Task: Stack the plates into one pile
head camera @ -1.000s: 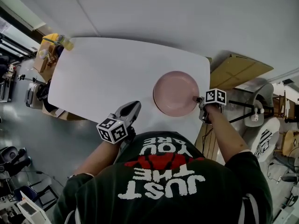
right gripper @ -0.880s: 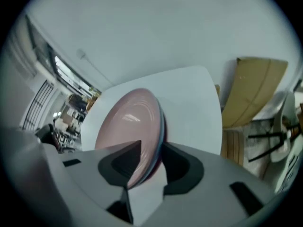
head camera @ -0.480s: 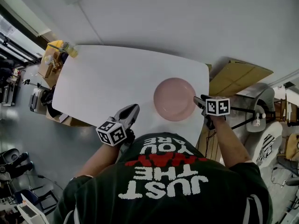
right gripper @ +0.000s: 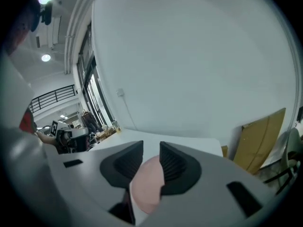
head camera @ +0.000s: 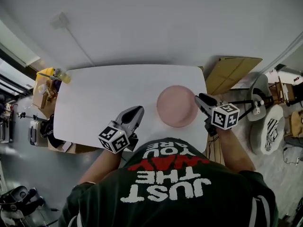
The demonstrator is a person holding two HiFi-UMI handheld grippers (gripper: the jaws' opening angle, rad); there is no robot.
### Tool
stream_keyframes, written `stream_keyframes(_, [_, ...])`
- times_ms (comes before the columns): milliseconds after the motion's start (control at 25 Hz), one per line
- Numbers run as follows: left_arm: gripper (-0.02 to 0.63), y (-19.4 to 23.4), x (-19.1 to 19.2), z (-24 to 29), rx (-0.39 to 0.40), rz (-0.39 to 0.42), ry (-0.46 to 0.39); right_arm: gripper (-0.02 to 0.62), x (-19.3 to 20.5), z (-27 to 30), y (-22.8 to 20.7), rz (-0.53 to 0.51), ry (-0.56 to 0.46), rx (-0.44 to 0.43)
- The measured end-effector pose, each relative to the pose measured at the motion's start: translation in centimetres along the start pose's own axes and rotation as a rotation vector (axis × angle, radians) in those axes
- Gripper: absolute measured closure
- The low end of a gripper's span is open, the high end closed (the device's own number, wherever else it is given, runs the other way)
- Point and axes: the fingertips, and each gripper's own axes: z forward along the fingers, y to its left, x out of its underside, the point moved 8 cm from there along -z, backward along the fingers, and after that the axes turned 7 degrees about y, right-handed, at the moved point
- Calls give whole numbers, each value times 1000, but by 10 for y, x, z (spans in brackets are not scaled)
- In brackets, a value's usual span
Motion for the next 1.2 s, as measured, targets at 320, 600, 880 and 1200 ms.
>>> stream_keyframes(320, [597,17,-21,-10,216,65,38,517,5,-28,61,50,-93,132])
stream_keyframes(600, [597,8,-11,-8,297,95,81,538,32,-55,85,44,-108,219])
stream_keyframes(880, [597,-37,-2,-6,207,99,15,589,32,-91,66,-29,-146,184])
stream_keyframes(1200, [598,-70,15,-9,125,52,-15,591,27,-111,57,-139,-122,107])
